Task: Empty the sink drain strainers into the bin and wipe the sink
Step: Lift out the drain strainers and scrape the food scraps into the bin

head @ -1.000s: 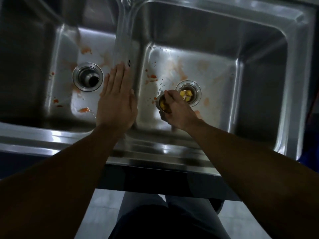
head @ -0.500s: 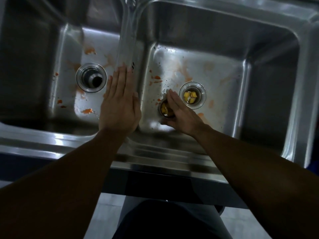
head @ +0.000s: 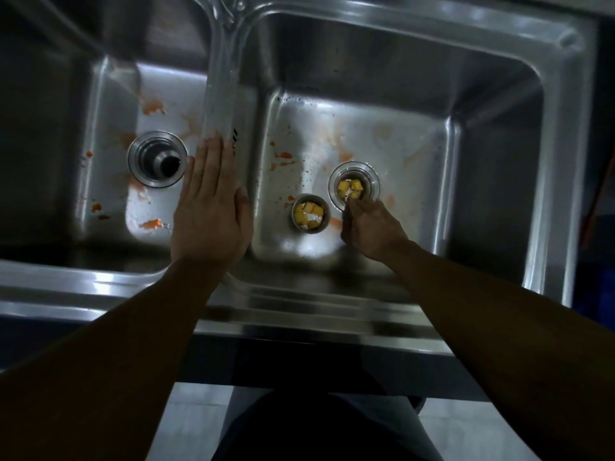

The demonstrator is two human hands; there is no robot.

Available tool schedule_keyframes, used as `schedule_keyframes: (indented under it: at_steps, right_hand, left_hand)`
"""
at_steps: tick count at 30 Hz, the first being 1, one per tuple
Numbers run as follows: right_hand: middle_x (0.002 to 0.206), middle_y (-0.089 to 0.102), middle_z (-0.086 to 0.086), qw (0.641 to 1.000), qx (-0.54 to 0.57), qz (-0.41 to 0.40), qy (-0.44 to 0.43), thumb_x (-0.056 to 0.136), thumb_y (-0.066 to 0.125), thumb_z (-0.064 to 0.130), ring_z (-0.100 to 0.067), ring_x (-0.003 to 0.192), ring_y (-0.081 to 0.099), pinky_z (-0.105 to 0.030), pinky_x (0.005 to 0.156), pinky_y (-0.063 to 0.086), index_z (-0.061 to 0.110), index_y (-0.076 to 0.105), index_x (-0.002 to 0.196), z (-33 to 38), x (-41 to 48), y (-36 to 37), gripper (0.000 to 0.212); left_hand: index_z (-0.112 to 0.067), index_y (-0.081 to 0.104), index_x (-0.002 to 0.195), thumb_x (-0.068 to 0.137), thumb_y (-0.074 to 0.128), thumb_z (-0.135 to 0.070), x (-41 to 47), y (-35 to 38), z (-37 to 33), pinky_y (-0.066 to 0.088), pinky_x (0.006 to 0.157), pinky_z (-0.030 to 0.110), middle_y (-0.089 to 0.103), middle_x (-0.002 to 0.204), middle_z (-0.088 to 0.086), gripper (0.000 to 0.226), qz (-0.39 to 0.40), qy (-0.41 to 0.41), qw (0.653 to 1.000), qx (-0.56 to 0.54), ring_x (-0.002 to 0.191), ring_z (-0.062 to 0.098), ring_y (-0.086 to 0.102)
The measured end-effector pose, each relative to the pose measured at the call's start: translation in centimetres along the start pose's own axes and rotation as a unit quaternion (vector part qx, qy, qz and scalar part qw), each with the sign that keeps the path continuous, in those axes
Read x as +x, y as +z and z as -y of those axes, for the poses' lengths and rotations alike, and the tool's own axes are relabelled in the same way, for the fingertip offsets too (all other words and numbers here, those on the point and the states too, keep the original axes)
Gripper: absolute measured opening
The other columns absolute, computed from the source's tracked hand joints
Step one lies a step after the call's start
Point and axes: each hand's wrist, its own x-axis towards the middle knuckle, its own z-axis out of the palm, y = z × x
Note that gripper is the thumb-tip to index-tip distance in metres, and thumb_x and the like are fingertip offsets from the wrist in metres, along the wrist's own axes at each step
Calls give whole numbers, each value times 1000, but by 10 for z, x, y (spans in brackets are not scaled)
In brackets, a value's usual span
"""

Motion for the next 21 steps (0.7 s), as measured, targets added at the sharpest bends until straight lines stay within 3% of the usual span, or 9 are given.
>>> schedule_keyframes:
  at_steps: [5, 9, 21]
  right_hand:
    - [141, 55, -16, 998, -52, 23, -20, 102, 44, 29, -34, 135, 43, -41, 119, 28, 5, 52, 137, -2, 11, 3, 43]
    - [136, 59, -15, 998, -57, 3, -14, 101, 46, 28, -32, 130, 48, -38, 119, 27, 7, 56, 134, -1, 21, 1, 40]
    - [137, 56, -9, 994, -106, -12, 22, 88, 62, 42, -28, 128, 46, -37, 115, 31, 12, 58, 135, 0, 36, 7, 55]
  left_hand:
    - [-3, 11, 160, 106, 30, -31, 0, -1, -2, 14, 128, 48, 9, 169, 17, 63, 4, -4, 1000, 8, 158, 24, 4]
    - [-3, 10, 159, 105, 27, -37, 1, -3, -3, 14, 128, 48, 9, 169, 17, 66, 11, -7, 1000, 15, 158, 24, 4]
    - [-2, 12, 159, 106, 31, -38, 1, -3, -4, 12, 129, 45, 10, 168, 17, 67, 6, -6, 1000, 8, 158, 25, 5]
